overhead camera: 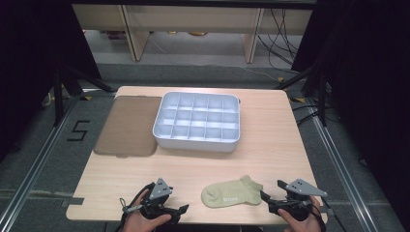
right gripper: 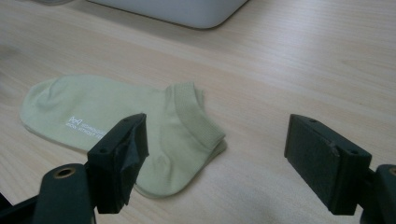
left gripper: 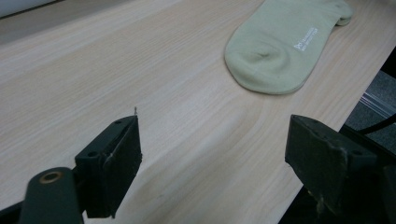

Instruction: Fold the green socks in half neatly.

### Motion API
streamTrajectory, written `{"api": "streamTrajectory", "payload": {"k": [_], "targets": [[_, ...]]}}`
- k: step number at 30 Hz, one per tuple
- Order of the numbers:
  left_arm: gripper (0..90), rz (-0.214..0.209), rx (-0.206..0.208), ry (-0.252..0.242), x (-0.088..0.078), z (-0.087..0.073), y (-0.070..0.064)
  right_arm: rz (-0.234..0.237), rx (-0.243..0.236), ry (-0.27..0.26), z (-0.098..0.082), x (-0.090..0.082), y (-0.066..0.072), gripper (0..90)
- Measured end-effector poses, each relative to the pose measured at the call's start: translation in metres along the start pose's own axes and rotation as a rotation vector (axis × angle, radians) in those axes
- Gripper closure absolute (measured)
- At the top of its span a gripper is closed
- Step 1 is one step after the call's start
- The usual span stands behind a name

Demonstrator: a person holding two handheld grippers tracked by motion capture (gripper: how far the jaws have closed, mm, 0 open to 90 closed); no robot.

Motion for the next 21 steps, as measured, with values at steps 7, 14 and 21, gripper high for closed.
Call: {"api": "streamTrajectory", "payload": {"k": [7, 14, 21], "targets": [[18.5, -0.033, -0.016, -0.004, 0.015, 0.012, -0.004, 0.012, -0.002, 0.004, 0.0, 0.001, 0.003, 22.5], [23.1, -0.048, 0.019, 0.008, 0.033, 0.023, -0.013, 0.005, -0.004, 0.003, 0.0, 0.0, 0.002, 22.5], [36.6, -0.064, 0.058, 0.056, 0.055, 0.03, -0.022, 0.017, -0.019, 0.0, 0.0, 0.002, 0.004, 22.5]]}}
Point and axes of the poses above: each handheld gripper's, and its own axes: x roughly forward along the jaws, z roughly out of its top, y roughly to its left, the point moved 8 cm from there along x, roughly forward along the jaws, and after that the axes turned 1 degree about y, right-handed, at the moved point
